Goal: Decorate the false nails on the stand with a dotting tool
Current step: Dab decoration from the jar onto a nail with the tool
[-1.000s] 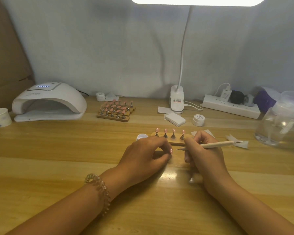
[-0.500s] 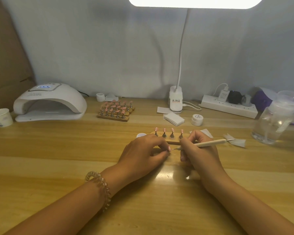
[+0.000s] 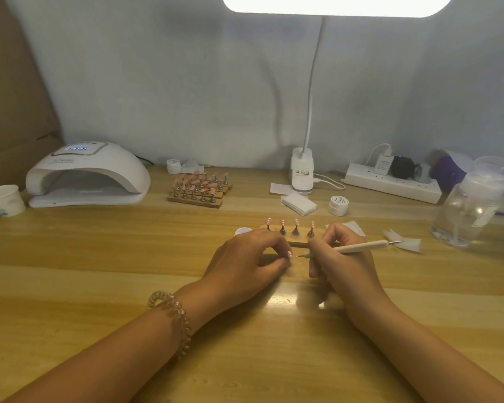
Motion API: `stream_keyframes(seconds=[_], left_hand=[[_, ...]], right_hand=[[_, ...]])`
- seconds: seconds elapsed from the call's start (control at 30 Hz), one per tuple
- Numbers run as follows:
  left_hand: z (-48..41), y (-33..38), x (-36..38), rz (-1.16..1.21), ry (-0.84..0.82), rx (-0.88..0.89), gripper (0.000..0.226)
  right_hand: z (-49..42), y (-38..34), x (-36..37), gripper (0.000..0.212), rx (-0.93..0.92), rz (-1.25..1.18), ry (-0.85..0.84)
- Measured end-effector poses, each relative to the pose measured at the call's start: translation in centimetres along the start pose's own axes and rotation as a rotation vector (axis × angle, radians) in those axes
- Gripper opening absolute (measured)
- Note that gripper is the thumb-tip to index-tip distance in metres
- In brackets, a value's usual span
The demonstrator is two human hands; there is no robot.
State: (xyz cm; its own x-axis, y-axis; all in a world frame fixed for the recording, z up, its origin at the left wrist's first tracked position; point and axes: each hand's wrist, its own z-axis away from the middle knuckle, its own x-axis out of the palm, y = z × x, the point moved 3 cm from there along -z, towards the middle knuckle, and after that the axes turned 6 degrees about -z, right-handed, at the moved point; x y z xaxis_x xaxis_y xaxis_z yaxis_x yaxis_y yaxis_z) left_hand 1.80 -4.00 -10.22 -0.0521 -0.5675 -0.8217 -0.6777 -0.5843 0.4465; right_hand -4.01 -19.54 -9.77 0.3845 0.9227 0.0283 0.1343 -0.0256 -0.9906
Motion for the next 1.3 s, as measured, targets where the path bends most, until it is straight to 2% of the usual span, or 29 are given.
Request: stream_keyframes(seconds=[0.2, 1.3], left_hand=[[-0.03, 0.0, 0.05, 0.001, -0.004, 0.001, 0.015], [-0.04, -0.16, 0.21, 0.036, -0.019, -0.007, 0.007]], right_hand=[[-0.07, 0.06, 0.0, 0.021, 0.004, 0.006, 0.002], [-0.21, 0.18, 0.27, 0.018, -0.007, 0.063, -0.021]])
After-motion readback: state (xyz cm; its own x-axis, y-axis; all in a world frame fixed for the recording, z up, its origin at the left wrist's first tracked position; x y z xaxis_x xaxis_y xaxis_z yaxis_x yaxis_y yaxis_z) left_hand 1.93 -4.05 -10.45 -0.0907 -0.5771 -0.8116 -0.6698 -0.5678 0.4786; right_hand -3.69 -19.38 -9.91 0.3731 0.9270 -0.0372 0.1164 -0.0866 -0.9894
